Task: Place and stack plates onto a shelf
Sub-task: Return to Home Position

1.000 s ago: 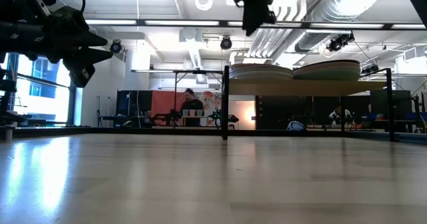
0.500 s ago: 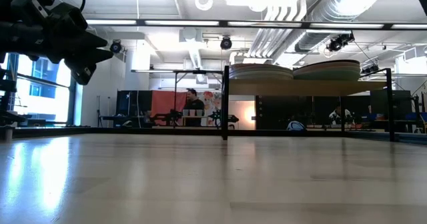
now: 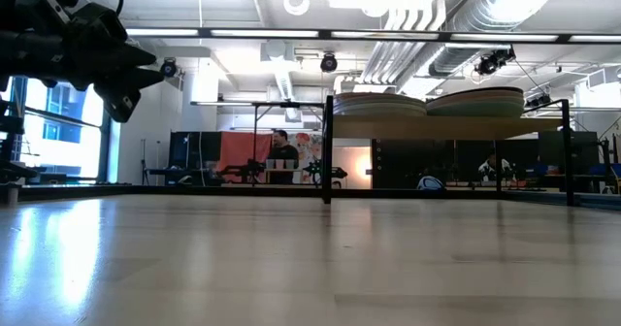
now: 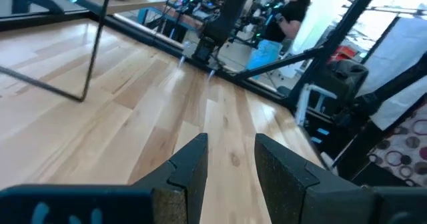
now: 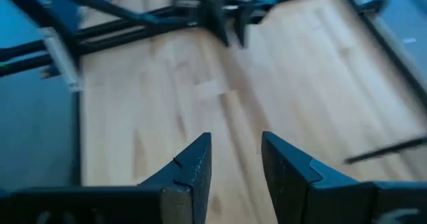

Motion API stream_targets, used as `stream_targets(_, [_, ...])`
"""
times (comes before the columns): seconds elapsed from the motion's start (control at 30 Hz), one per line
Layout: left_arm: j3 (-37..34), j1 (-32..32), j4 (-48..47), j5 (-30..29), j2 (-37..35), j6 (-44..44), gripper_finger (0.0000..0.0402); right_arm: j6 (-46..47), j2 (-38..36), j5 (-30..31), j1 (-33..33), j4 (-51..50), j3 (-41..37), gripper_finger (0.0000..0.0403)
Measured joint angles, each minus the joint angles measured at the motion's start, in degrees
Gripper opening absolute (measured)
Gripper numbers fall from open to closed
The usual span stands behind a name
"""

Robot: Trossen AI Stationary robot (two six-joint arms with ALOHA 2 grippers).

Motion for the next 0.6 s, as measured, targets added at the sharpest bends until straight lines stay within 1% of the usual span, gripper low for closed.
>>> stream_targets(0.07, [0.0, 0.0, 1.2, 1.3, 0.0, 0.5, 0.0113, 0.4, -0.7, 3.8, 0.9, -1.2, 0.0, 0.0108])
stream_targets(0.17, [0.0, 0.0, 3.6, 3.9, 0.0, 1.9, 0.0113, -0.5, -3.3, 7.4, 1.8, -2.2, -0.1, 0.0108])
stream_targets(0.23, [0.0, 0.0, 4.6, 5.1, 0.0, 2.0, 0.0113, -3.3, -5.3, 8.6, 1.9, -1.9, -0.1, 0.0108])
stream_targets(0.4, [0.0, 0.0, 6.5, 6.6, 0.0, 2.0, 0.0113, -11.6, -11.1, 9.2, 1.3, -1.6, -0.2, 0.0108])
stream_targets(0.6, [0.0, 0.0, 8.1, 7.0, 0.0, 2.0, 0.0113, -13.0, -19.5, 13.3, 1.1, -7.6, -1.4, 0.0108])
